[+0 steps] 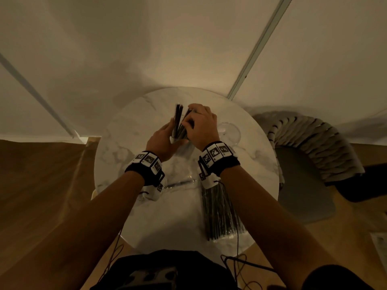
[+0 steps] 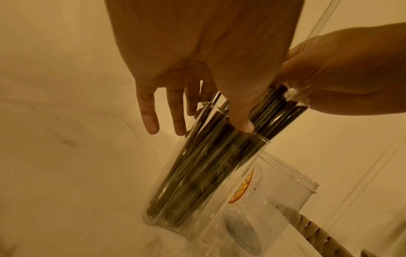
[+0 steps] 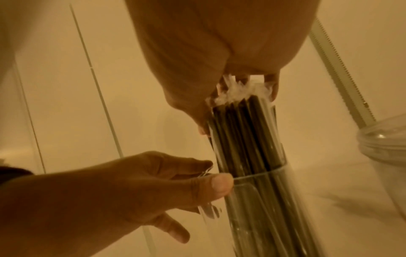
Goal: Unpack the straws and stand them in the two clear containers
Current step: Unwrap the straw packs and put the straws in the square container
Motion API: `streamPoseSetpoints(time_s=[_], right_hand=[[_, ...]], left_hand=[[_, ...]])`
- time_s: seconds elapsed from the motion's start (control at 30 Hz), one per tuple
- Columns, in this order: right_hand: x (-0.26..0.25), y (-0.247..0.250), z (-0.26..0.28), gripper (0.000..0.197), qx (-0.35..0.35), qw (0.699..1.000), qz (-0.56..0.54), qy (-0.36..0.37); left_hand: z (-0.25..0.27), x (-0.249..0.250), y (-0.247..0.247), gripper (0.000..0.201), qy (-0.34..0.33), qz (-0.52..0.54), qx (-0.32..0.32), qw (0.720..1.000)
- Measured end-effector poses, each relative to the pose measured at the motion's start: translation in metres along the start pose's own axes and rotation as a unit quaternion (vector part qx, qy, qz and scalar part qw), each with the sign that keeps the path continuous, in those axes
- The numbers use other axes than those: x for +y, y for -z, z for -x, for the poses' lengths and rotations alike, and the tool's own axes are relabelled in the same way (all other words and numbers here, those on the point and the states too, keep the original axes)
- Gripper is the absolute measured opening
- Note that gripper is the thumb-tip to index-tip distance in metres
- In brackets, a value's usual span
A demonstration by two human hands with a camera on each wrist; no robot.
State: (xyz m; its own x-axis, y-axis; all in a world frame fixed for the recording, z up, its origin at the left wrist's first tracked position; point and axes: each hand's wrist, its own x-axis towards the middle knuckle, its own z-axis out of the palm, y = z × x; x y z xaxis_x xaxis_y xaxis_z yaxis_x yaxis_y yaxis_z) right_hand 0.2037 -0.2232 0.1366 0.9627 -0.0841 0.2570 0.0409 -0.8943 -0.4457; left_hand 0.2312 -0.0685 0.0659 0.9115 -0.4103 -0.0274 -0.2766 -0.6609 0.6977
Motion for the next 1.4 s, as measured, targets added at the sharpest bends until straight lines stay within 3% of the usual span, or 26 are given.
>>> streamPoseSetpoints(time_s=[0.17, 0.3, 0.37, 0.43, 0.6, 0.7, 0.8, 0.93, 1.07, 1.2, 1.3, 1.4], right_hand=[[-0.005, 0.002, 0.002, 0.024, 0.007, 1.0, -0.011, 0.002], [-0.003, 0.014, 0.022, 0.018, 0.136, 0.988, -0.071, 0.007], [0.005, 0.015, 0.04, 0.011, 0.196, 0.976, -0.091, -0.013], [0.015, 0.007, 0.063, 0.009, 0.211, 0.969, -0.119, -0.057], [0.039, -0.031, 0.125, 0.01, 0.128, 0.959, -0.181, -0.176], [0.051, -0.055, 0.149, 0.01, 0.003, 0.947, -0.19, -0.259], [0.063, -0.078, 0.164, 0.024, -0.141, 0.947, -0.149, -0.248], [0.064, -0.085, 0.167, 0.03, -0.276, 0.924, -0.122, -0.235], [0.06, -0.08, 0.166, 0.027, -0.311, 0.923, -0.101, -0.202], [0.063, -0.085, 0.165, 0.031, -0.347, 0.927, -0.004, -0.14], [0.063, -0.078, 0.162, 0.021, -0.369, 0.917, 0.001, -0.15], [0.066, -0.069, 0.159, 0.017, -0.336, 0.925, -0.01, -0.179]], left_hand=[[-0.001, 0.001, 0.001, 0.096, 0.003, 0.038, -0.022, 0.999], [0.016, -0.003, 0.0, 0.118, 0.047, 0.088, -0.031, 0.994], [0.032, -0.012, -0.007, 0.114, 0.076, 0.095, -0.025, 0.992], [0.048, -0.029, -0.017, 0.103, 0.11, 0.083, -0.027, 0.99], [0.084, -0.066, -0.04, 0.095, 0.099, -0.132, -0.127, 0.978], [0.099, -0.07, -0.051, 0.095, 0.085, -0.212, -0.167, 0.959], [0.105, -0.07, -0.058, 0.082, 0.075, -0.237, -0.187, 0.951], [0.107, -0.067, -0.06, 0.063, 0.059, -0.208, -0.18, 0.959], [0.107, -0.067, -0.058, 0.046, 0.054, -0.128, -0.165, 0.977], [0.103, -0.068, -0.057, 0.03, 0.069, -0.08, -0.184, 0.977], [0.104, -0.069, -0.058, 0.037, 0.051, -0.124, -0.196, 0.971], [0.104, -0.071, -0.058, 0.039, 0.053, -0.142, -0.188, 0.97]])
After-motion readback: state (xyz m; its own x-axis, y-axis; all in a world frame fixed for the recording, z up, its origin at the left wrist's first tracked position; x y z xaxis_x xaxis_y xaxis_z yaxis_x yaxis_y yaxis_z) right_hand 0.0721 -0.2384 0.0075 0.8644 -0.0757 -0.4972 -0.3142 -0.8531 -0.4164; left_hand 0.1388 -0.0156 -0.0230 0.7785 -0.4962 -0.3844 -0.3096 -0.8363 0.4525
